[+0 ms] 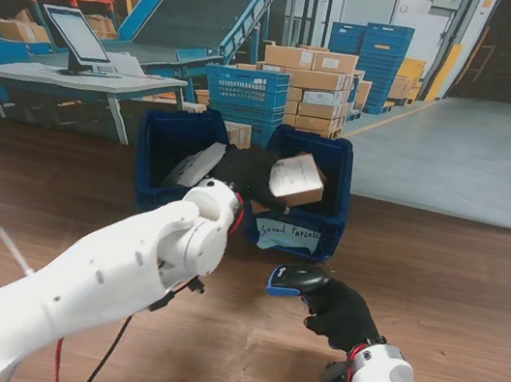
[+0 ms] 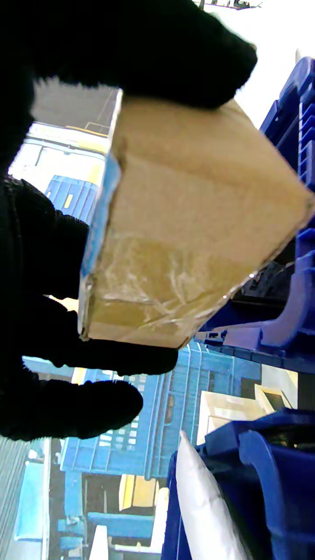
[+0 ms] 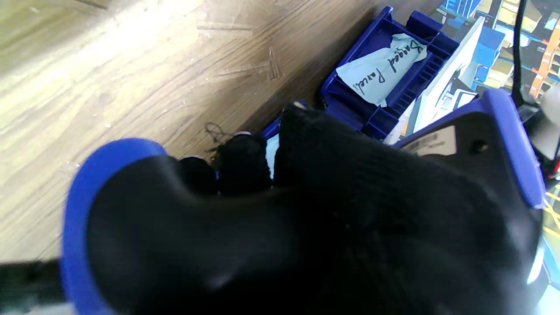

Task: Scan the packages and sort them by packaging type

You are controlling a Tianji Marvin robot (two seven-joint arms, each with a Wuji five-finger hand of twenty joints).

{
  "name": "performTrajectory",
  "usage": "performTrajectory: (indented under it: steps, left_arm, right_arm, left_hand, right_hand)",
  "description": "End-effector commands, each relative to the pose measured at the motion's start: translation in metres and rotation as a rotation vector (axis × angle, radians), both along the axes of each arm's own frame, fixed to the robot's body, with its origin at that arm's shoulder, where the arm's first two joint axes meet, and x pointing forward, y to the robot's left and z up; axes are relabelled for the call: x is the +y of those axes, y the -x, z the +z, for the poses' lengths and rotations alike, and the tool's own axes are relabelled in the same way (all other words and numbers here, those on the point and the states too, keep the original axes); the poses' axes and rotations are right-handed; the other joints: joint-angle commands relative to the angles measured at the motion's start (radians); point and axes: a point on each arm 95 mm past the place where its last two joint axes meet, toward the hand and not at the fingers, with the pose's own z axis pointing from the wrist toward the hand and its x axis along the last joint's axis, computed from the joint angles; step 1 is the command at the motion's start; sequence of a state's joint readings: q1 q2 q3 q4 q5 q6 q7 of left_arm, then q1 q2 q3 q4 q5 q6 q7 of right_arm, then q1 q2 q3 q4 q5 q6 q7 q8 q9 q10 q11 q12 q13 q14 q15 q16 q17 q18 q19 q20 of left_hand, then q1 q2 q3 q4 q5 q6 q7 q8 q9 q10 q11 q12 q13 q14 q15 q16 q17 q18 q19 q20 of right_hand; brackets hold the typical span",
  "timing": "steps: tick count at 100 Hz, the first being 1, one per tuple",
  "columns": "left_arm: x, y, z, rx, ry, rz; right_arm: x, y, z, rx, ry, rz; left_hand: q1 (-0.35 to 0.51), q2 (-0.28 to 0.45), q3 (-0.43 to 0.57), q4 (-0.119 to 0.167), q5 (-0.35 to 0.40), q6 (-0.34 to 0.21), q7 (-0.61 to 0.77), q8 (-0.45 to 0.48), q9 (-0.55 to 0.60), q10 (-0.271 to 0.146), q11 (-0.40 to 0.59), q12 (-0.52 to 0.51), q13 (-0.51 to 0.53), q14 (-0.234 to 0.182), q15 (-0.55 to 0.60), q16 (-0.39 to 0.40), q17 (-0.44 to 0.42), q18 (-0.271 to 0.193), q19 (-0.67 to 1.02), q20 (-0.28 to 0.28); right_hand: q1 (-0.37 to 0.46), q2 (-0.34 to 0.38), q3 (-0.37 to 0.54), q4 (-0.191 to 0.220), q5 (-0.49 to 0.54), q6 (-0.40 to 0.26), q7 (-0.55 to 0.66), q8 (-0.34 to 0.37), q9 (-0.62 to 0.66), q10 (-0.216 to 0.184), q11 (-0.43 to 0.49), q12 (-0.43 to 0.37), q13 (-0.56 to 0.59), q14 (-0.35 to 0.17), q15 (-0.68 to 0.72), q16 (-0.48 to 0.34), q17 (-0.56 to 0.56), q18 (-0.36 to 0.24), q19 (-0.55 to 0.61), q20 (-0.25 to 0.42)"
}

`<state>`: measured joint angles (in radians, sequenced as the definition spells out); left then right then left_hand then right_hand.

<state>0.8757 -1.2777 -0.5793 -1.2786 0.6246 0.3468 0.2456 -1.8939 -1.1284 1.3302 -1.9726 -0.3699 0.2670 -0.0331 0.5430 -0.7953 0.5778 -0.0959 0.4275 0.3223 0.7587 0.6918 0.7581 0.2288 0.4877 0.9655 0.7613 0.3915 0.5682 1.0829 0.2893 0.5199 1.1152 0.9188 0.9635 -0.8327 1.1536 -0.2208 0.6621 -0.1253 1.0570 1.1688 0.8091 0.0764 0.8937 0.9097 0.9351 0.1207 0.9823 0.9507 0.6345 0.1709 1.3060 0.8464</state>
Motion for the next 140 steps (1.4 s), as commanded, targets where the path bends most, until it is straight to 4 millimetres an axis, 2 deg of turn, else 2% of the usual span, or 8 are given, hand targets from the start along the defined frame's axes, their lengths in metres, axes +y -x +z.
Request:
performTrajectory:
  steps: [1,66,113,120,123,132,136,140]
  left_arm:
    - [-0.016,-0.003,0.012,-0.002,0.018,-0.023]
    - [-0.063,-0.055,0.025,0.009,-0.025,0.01]
    - [-0.073,-0.077,0.014,0.125,-0.019,0.057]
    - [-0.073,-0.079,0.012,0.135,-0.02,0.06]
    - [-0.073,-0.08,0.011,0.138,-0.024,0.061]
    - [-0.072,-0.082,0.009,0.159,-0.021,0.067]
    - [-0.072,-0.082,0.008,0.168,-0.018,0.069]
    - [-0.071,-0.083,0.008,0.174,-0.02,0.072]
  right_arm:
    - [0.002,0.001,0.0,0.008,-0.011,0.01]
    - [-0.008,0.003,-0.001,0.017,-0.008,0.004]
    - [-0.014,0.003,-0.001,0.026,-0.01,0.002]
    - [-0.014,0.003,-0.001,0.026,-0.01,0.004]
    - [-0.014,0.003,-0.001,0.027,-0.01,0.004]
    - [-0.015,0.003,-0.001,0.029,-0.009,0.005]
    - [-0.015,0.003,0.0,0.03,-0.009,0.004]
    - [-0.015,0.003,0.0,0.031,-0.008,0.002]
  left_hand:
    - [0.475,0.162,0.303,0.072,0.115,-0.256,0.353,0.076,0.101,-0.13,0.111,0.029,0.075,-0.082,0.158,0.058,0.003,0.047,0.037,0.018]
    - [0.472,0.168,0.296,0.063,0.105,-0.259,0.36,0.067,0.1,-0.136,0.109,0.022,0.074,-0.085,0.148,0.047,0.0,0.044,0.032,0.012]
    - [0.476,0.182,0.272,0.061,0.099,-0.255,0.333,0.032,0.085,-0.128,0.07,-0.003,0.043,-0.08,0.1,0.01,-0.019,0.036,-0.013,-0.017]
    - [0.457,0.179,0.266,0.064,0.092,-0.239,0.278,-0.013,0.068,-0.115,0.014,-0.02,0.01,-0.083,0.053,-0.04,-0.035,0.029,-0.037,-0.036]
    - [0.435,0.183,0.259,0.064,0.087,-0.223,0.227,-0.045,0.055,-0.107,-0.032,-0.018,-0.018,-0.087,0.06,-0.139,-0.046,0.024,-0.047,-0.053]
    - [0.292,0.267,0.282,0.092,0.086,-0.138,-0.012,-0.157,-0.115,-0.068,0.082,-0.284,-0.083,-0.079,-0.027,-0.267,-0.085,0.014,-0.114,-0.109]
    - [0.241,0.302,0.279,0.121,0.087,-0.113,-0.098,-0.193,-0.158,-0.055,0.078,-0.381,-0.113,-0.07,-0.076,-0.314,-0.103,0.011,-0.153,-0.138]
    - [0.205,0.303,0.269,0.124,0.081,-0.091,-0.171,-0.231,-0.192,-0.04,0.047,-0.419,-0.145,-0.061,-0.126,-0.363,-0.121,0.009,-0.197,-0.169]
  right_hand:
    - [0.094,0.057,0.076,0.013,0.066,-0.039,0.019,0.017,0.011,0.004,0.0,0.008,0.012,0.018,0.004,0.019,0.011,0.006,0.032,0.016]
    - [0.095,0.057,0.075,0.012,0.067,-0.038,0.019,0.018,0.012,0.006,-0.001,0.009,0.012,0.02,0.004,0.019,0.01,0.005,0.03,0.016]
    - [0.095,0.056,0.074,0.013,0.068,-0.038,0.019,0.018,0.011,0.005,-0.001,0.009,0.012,0.017,0.004,0.019,0.01,0.006,0.03,0.016]
    - [0.095,0.057,0.075,0.013,0.068,-0.038,0.019,0.018,0.011,0.004,-0.001,0.009,0.011,0.018,0.003,0.02,0.01,0.006,0.03,0.016]
    - [0.095,0.057,0.075,0.013,0.068,-0.038,0.019,0.018,0.011,0.005,-0.001,0.009,0.011,0.017,0.003,0.02,0.009,0.006,0.03,0.016]
    - [0.095,0.056,0.075,0.013,0.068,-0.04,0.018,0.018,0.012,0.005,-0.001,0.01,0.012,0.02,0.003,0.02,0.009,0.004,0.029,0.016]
    - [0.095,0.056,0.075,0.013,0.068,-0.04,0.018,0.018,0.011,0.004,-0.002,0.009,0.012,0.021,0.004,0.02,0.009,0.005,0.03,0.017]
    - [0.095,0.056,0.075,0.013,0.068,-0.04,0.018,0.018,0.012,0.005,-0.001,0.01,0.012,0.02,0.004,0.02,0.01,0.005,0.03,0.017]
